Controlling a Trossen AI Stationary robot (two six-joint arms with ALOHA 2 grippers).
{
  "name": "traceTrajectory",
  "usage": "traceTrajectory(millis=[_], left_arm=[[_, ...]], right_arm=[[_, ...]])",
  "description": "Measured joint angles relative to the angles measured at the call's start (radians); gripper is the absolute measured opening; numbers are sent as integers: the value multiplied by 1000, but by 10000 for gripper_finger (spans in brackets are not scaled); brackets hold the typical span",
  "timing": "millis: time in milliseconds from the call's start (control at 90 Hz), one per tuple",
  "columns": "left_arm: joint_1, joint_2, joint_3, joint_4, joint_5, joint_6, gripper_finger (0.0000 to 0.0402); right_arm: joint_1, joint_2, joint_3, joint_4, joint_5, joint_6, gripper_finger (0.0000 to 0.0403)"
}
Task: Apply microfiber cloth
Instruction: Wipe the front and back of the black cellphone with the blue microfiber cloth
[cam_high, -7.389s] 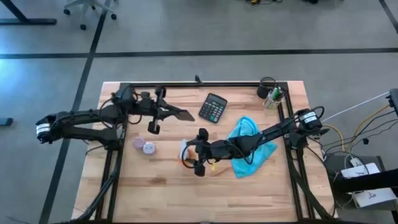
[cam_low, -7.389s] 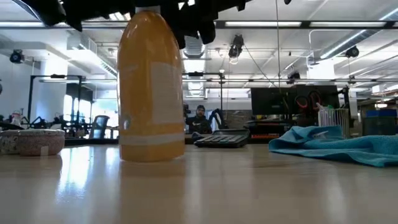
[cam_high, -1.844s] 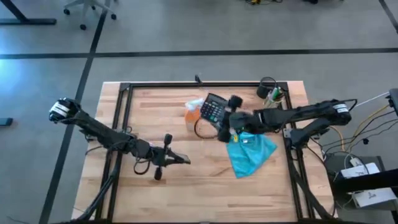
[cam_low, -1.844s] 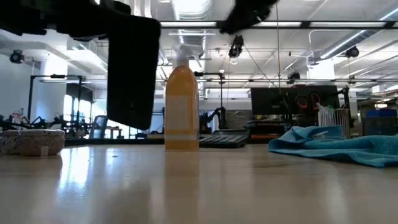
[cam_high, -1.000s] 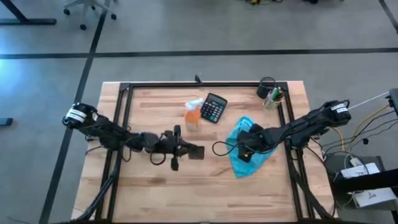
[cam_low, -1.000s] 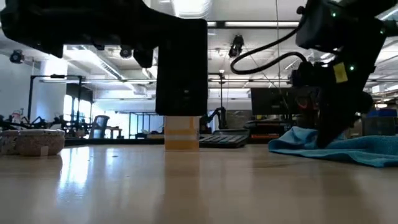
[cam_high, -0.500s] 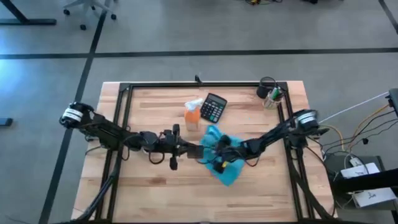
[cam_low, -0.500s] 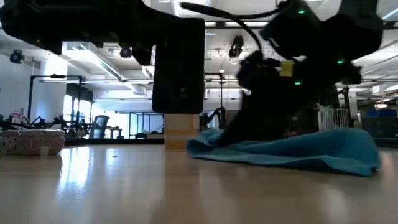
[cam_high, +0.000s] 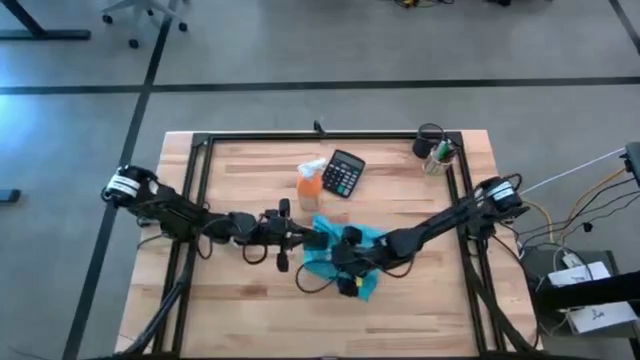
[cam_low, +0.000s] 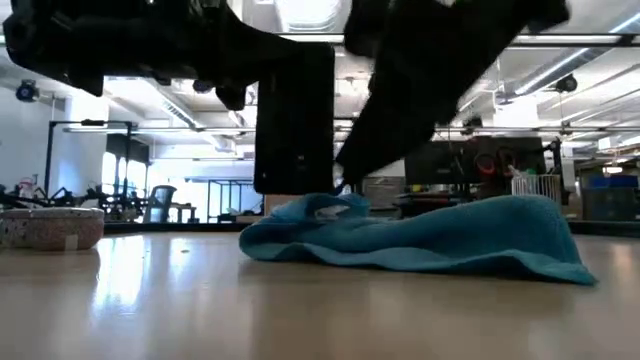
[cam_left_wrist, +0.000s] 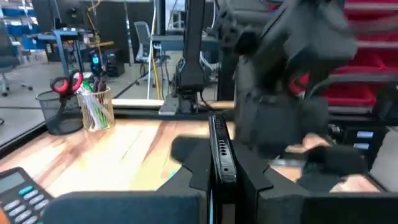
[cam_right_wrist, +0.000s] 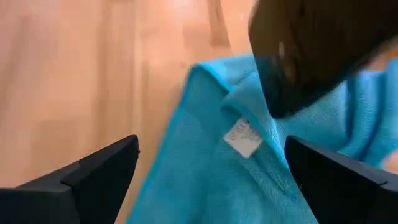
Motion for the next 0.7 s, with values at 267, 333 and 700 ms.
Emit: traceTrajectory(millis=[267,333,700], left_arm=[[1,149,32,153,3,0,11],[1,175,54,151,4,2,11],[1,191,39,129,4,2,11]], right_arm=[[19,-89,-17,-240,116,111,385],[19,-82,-45,-265,113,141,385],[14,86,-107,-31,107,183,385]])
